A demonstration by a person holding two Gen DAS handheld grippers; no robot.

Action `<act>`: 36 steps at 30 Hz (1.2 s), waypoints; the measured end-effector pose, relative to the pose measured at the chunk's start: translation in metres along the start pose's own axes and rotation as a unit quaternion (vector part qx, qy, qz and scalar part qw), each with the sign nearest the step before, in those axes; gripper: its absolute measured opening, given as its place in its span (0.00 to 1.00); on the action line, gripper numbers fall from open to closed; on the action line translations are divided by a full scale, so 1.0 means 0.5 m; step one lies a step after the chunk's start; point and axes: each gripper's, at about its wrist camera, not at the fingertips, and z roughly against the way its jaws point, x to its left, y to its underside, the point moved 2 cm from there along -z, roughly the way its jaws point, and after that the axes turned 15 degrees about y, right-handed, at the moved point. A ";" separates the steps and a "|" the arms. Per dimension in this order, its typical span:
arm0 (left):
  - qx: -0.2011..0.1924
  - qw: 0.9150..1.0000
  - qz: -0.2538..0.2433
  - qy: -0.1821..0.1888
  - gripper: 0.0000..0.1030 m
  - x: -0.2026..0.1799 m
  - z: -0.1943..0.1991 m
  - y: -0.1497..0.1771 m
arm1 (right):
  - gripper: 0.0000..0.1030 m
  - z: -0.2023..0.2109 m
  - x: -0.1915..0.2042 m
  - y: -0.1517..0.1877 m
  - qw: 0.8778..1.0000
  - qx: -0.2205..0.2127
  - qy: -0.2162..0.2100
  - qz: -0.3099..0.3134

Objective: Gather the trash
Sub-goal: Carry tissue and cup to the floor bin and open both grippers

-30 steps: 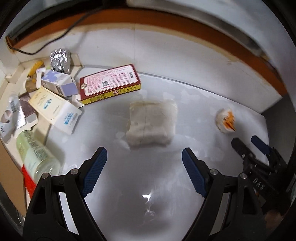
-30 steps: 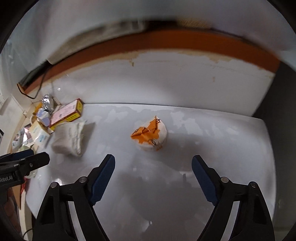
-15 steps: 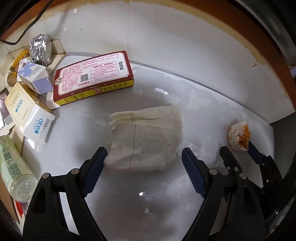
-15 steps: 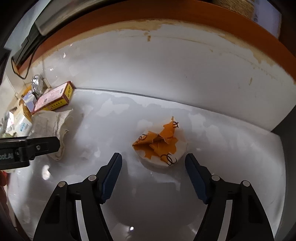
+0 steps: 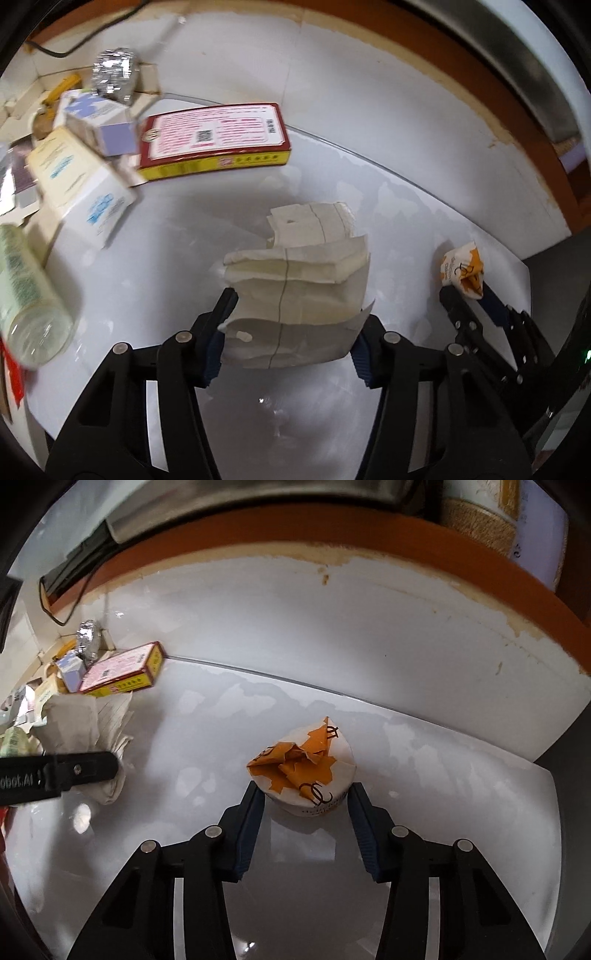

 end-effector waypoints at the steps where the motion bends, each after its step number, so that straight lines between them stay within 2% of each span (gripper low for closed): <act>1: -0.002 1.000 0.000 0.002 0.51 0.004 0.017 0.006 | 0.45 0.006 0.001 0.002 1.000 -0.002 -0.003 0.000; 5: -0.010 1.000 0.002 0.007 0.51 0.019 0.087 0.058 | 0.45 0.056 0.051 0.023 1.000 -0.011 -0.013 0.003; 9: -0.012 1.000 0.007 0.013 0.51 0.032 0.199 0.130 | 0.45 0.132 0.096 0.059 0.999 -0.019 -0.023 0.015; 10: -0.014 1.000 0.008 0.012 0.51 0.042 0.227 0.152 | 0.45 0.170 0.086 0.080 0.999 -0.021 -0.026 0.019; 16: -0.022 1.000 0.011 -0.005 0.51 0.114 0.370 0.282 | 0.45 0.318 0.151 0.176 0.997 -0.027 -0.052 0.047; 17: -0.021 1.000 0.012 -0.007 0.51 0.125 0.387 0.299 | 0.45 0.358 0.138 0.204 0.997 -0.028 -0.057 0.050; 22: -0.023 1.000 0.005 -0.018 0.51 0.180 0.474 0.403 | 0.45 0.474 0.218 0.276 0.994 -0.033 -0.078 0.063; 26: -0.018 1.000 -0.002 -0.018 0.51 0.223 0.514 0.482 | 0.45 0.560 0.291 0.350 0.993 -0.036 -0.086 0.075; 30: -0.009 1.000 -0.004 -0.013 0.51 0.263 0.523 0.550 | 0.45 0.620 0.358 0.433 0.992 -0.026 -0.091 0.082; 36: 0.011 1.000 -0.009 -0.013 0.51 0.313 0.490 0.642 | 0.45 0.632 0.435 0.562 0.991 0.009 -0.097 0.095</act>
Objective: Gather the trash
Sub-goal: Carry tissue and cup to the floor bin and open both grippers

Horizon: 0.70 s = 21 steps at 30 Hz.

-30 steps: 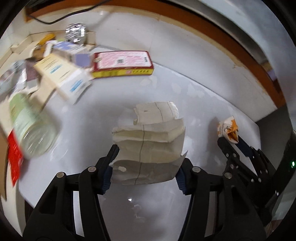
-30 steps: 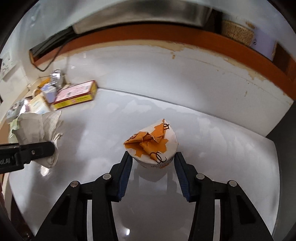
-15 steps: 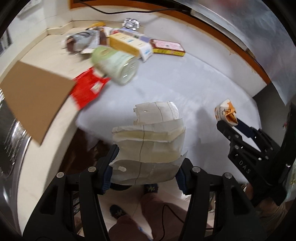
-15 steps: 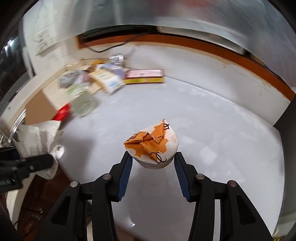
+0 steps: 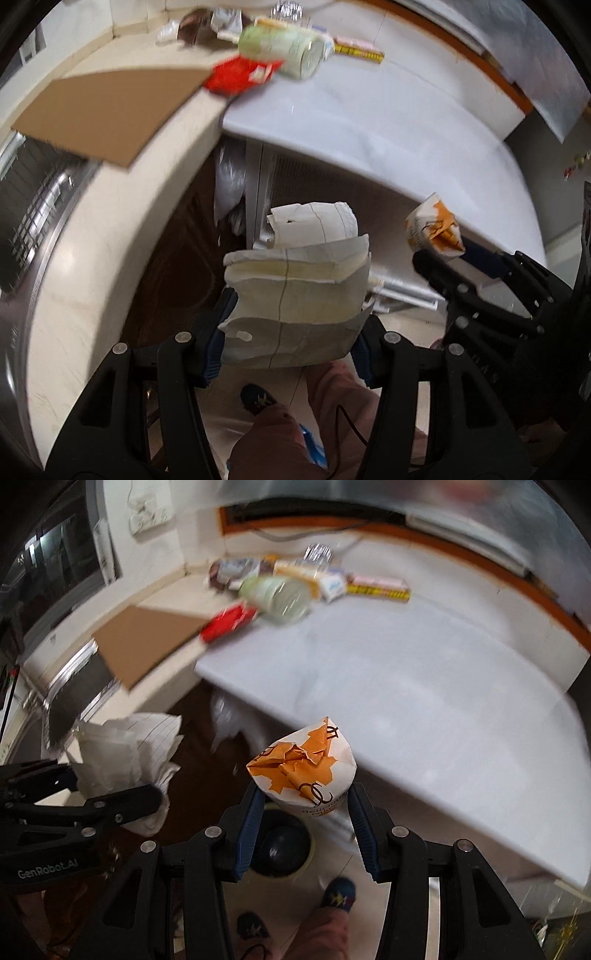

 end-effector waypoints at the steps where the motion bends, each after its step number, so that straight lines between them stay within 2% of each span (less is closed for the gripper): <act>1: 0.005 1.000 0.002 -0.001 0.51 0.007 -0.012 0.012 | 0.45 -0.011 0.010 0.020 1.000 0.012 -0.003 0.004; 7: 0.027 0.999 0.026 -0.012 0.51 0.060 -0.129 0.092 | 0.46 -0.112 0.070 0.142 0.997 0.061 -0.029 0.033; 13: 0.036 0.997 0.051 -0.037 0.51 0.141 -0.307 0.147 | 0.46 -0.290 0.119 0.261 0.990 0.099 -0.074 0.071; 17: 0.045 0.996 0.060 -0.052 0.52 0.200 -0.414 0.157 | 0.46 -0.411 0.161 0.320 0.985 0.114 -0.088 0.098; 21: 0.050 0.995 0.063 -0.052 0.52 0.255 -0.504 0.159 | 0.46 -0.524 0.205 0.364 0.981 0.126 -0.102 0.108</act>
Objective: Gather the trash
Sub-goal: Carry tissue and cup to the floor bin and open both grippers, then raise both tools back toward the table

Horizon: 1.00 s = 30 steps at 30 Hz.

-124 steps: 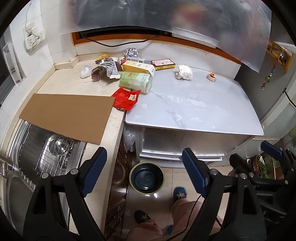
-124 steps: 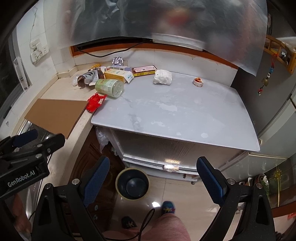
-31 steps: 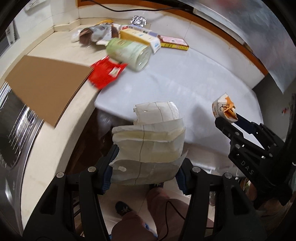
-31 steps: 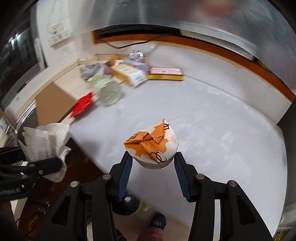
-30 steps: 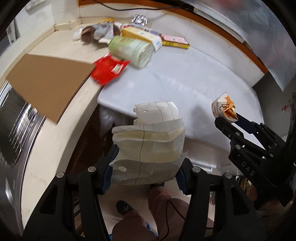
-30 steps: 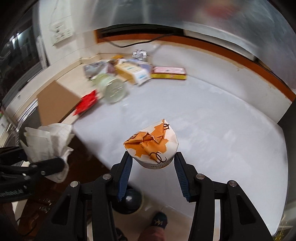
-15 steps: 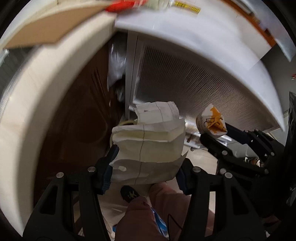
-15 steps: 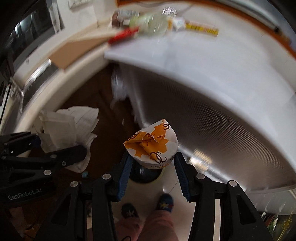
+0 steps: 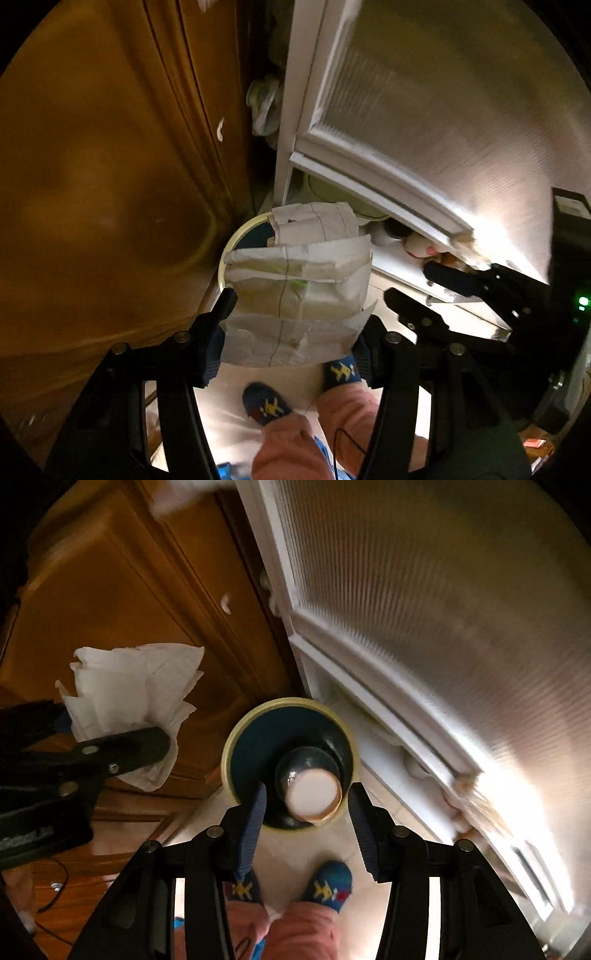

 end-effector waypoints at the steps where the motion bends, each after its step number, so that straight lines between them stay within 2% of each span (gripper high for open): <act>1: 0.002 1.000 -0.001 0.000 0.53 0.009 -0.019 0.000 | 0.46 -0.029 0.008 -0.002 1.000 0.000 -0.001 0.004; 5: 0.018 1.000 0.004 -0.009 0.53 0.050 -0.102 -0.001 | 0.46 -0.131 0.027 -0.014 1.000 0.005 -0.006 0.025; 6: 0.022 1.000 0.007 -0.010 0.54 0.058 -0.117 -0.003 | 0.46 -0.155 0.018 -0.038 1.000 0.008 -0.010 0.025; 8: 0.035 0.999 0.018 -0.011 0.58 0.074 -0.146 0.001 | 0.47 -0.186 0.021 -0.039 1.000 0.013 -0.016 0.020; 11: 0.051 0.998 0.028 -0.015 0.67 0.089 -0.168 0.011 | 0.48 -0.212 0.009 -0.042 0.999 0.023 -0.023 0.004; 14: 0.059 0.998 0.030 -0.022 0.79 0.090 -0.182 0.026 | 0.55 -0.226 -0.009 -0.036 0.999 0.030 -0.021 -0.013; 17: 0.059 0.997 0.031 -0.028 0.80 0.081 -0.183 0.035 | 0.63 -0.220 -0.027 -0.022 0.998 0.036 -0.025 -0.036; 19: 0.057 0.997 0.036 -0.029 0.81 0.079 -0.185 0.034 | 0.63 -0.209 -0.049 -0.004 0.996 0.053 -0.037 -0.062; 22: 0.052 0.997 0.041 -0.028 0.81 0.082 -0.176 0.027 | 0.63 -0.177 -0.081 0.012 0.995 0.047 -0.032 -0.081; 27: 0.044 0.998 0.039 -0.023 0.81 0.067 -0.098 0.023 | 0.63 -0.092 -0.098 0.028 0.996 0.037 -0.015 -0.083; 30: 0.038 0.999 0.031 -0.019 0.81 0.035 -0.014 0.026 | 0.63 -0.031 -0.113 0.035 0.995 0.035 -0.018 -0.087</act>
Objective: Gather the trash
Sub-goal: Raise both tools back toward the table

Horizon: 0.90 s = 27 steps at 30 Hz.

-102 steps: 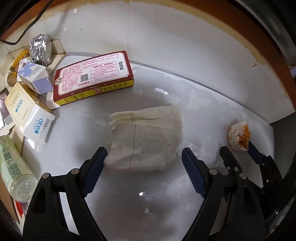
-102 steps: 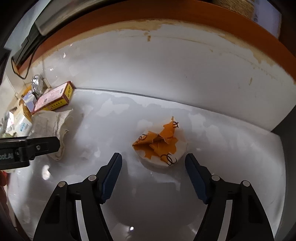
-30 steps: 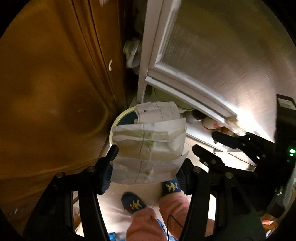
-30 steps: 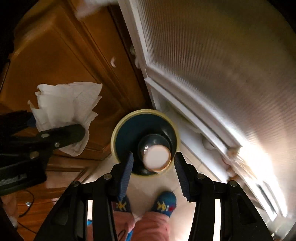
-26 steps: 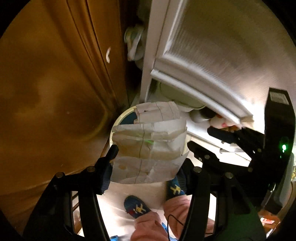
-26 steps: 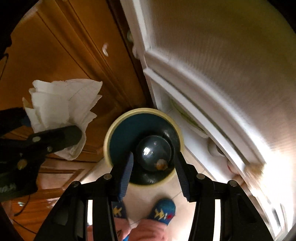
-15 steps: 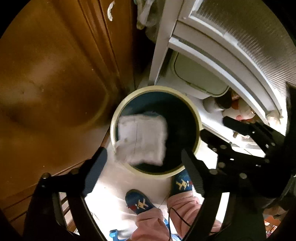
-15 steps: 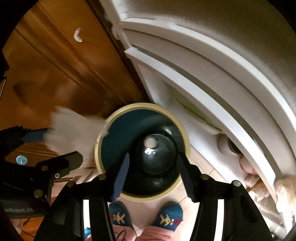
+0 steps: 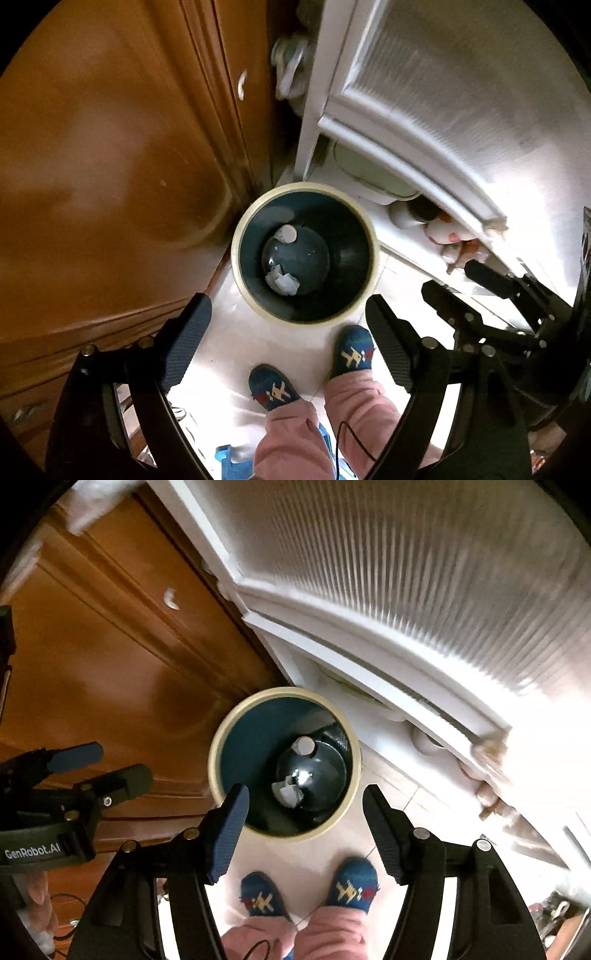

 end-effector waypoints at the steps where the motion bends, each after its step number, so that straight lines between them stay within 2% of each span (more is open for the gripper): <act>1: -0.004 1.000 -0.003 0.004 0.81 -0.011 0.027 0.002 | 0.63 0.021 0.002 0.001 1.000 -0.001 0.000 0.001; 9: -0.031 0.999 -0.022 0.023 0.81 -0.097 0.278 0.014 | 0.63 0.279 0.002 -0.026 0.999 -0.044 0.002 0.008; 16: -0.076 0.995 -0.056 0.035 0.81 -0.162 0.513 0.010 | 0.63 0.489 0.028 -0.042 0.997 -0.082 -0.001 0.004; 22: -0.139 0.985 -0.095 0.037 0.81 -0.208 0.699 -0.009 | 0.63 0.675 0.030 -0.067 0.991 -0.134 0.018 -0.008; 27: -0.186 0.974 -0.126 0.042 0.81 -0.233 0.807 -0.031 | 0.63 0.818 0.033 -0.094 0.981 -0.189 0.041 -0.020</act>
